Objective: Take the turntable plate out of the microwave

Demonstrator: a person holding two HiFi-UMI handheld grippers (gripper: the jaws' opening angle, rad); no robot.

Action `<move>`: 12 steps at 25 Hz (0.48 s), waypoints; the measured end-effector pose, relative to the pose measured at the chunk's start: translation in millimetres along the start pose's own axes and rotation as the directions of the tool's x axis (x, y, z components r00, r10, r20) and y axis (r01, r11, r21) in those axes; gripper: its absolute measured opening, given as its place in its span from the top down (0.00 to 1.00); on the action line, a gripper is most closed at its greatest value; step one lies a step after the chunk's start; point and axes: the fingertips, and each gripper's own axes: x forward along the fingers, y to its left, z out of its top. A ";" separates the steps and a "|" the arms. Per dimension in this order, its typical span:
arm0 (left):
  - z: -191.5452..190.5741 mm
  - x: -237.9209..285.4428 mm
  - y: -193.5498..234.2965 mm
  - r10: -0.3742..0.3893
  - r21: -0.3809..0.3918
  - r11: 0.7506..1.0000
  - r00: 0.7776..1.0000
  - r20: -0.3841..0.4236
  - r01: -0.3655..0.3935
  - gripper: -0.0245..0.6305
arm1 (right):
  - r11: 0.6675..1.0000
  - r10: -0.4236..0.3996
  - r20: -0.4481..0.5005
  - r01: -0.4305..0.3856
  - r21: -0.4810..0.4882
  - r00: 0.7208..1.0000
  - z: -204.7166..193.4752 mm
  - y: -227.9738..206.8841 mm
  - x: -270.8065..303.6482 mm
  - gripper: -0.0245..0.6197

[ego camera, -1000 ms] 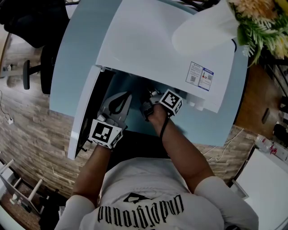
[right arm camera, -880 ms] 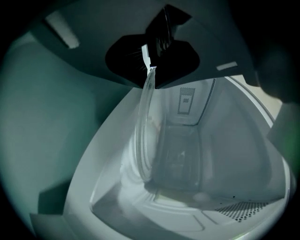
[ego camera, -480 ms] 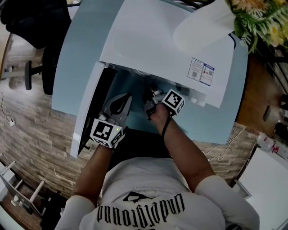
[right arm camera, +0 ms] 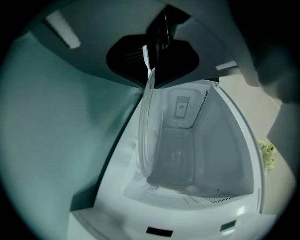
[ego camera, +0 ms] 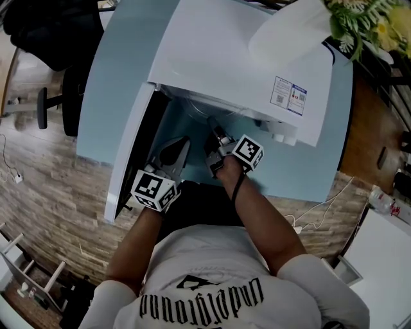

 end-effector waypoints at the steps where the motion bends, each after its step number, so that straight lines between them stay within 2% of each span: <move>1: -1.2 -0.9 -0.1 -0.005 -0.004 1.000 1.000 -0.002 0.005 0.89 | 1.000 0.002 -0.001 -0.002 0.000 1.000 -3.2 -0.2 -3.2 0.89; 4: -9.0 -4.0 1.2 -0.011 -0.041 0.999 1.000 -0.018 0.011 0.89 | 1.000 0.005 -0.005 -0.005 -0.004 1.000 -11.6 -0.2 -11.0 0.89; 7: -20.1 -7.9 2.3 -0.010 -0.130 0.992 0.999 -0.031 0.006 0.89 | 0.999 -0.036 -0.013 0.036 -0.010 0.999 -19.1 -7.2 -24.3 0.89; 12: -37.6 -10.4 0.8 -0.040 -0.281 0.959 0.999 -0.035 0.028 0.88 | 1.000 -0.012 -0.013 0.012 -0.013 1.000 -27.2 -8.6 -38.0 0.89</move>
